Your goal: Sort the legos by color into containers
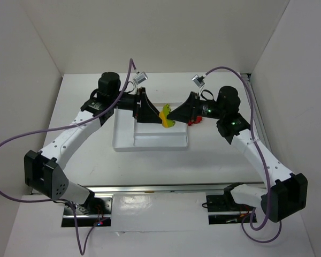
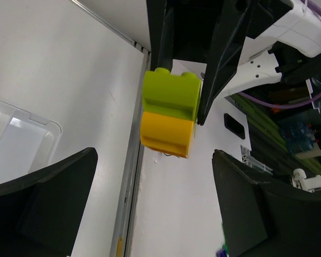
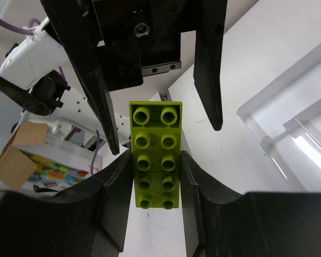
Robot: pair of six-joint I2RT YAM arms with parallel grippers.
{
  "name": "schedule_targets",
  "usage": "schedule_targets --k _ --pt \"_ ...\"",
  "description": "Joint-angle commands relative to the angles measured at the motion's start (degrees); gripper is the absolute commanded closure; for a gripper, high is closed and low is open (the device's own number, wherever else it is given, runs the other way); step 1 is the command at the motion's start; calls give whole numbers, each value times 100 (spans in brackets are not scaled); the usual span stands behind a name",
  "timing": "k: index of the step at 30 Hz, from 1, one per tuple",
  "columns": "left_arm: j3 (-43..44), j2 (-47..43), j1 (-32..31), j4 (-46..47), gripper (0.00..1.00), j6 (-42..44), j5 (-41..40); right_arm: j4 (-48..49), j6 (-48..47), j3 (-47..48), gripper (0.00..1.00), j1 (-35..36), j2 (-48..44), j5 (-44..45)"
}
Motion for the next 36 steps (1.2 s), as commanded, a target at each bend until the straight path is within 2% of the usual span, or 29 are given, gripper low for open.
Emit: schedule_targets --k 1,5,9,14,17,18,20,22,23,24,25,26,28,36 --pt "-264 -22 -31 992 0 -243 572 285 -70 326 80 128 60 -103" --pt "-495 -84 -31 1786 1 -659 573 433 -1 326 80 128 113 -164" --pt "-319 -84 -145 1445 9 -369 573 557 149 273 80 190 113 -164" --pt "-309 -84 -145 1637 13 -440 581 505 88 273 80 295 218 -164" --pt "-310 -84 -145 1700 23 -510 581 557 88 273 80 295 219 -112" --pt "-310 -84 -145 1700 30 -510 581 557 88 273 80 295 219 -112" --pt "-310 -84 -145 1647 55 -510 581 505 88 220 80 295 219 -112" --pt "-310 -84 -145 1647 73 -510 634 505 36 220 80 348 272 -51" --pt "-310 -84 -145 1551 73 -510 634 452 35 168 82 348 272 19" --pt "-249 -32 -145 1359 88 -405 634 452 35 168 83 348 219 72" --pt "-248 -32 -145 1226 97 -265 634 400 -43 168 83 348 219 134" --pt "-196 -32 -145 1060 100 -159 582 303 -44 168 84 348 149 274" --pt "-144 -32 -145 787 100 -9 520 136 -210 168 84 348 96 328" --pt "-336 -137 29 732 100 123 467 -418 -519 282 89 295 -123 793"
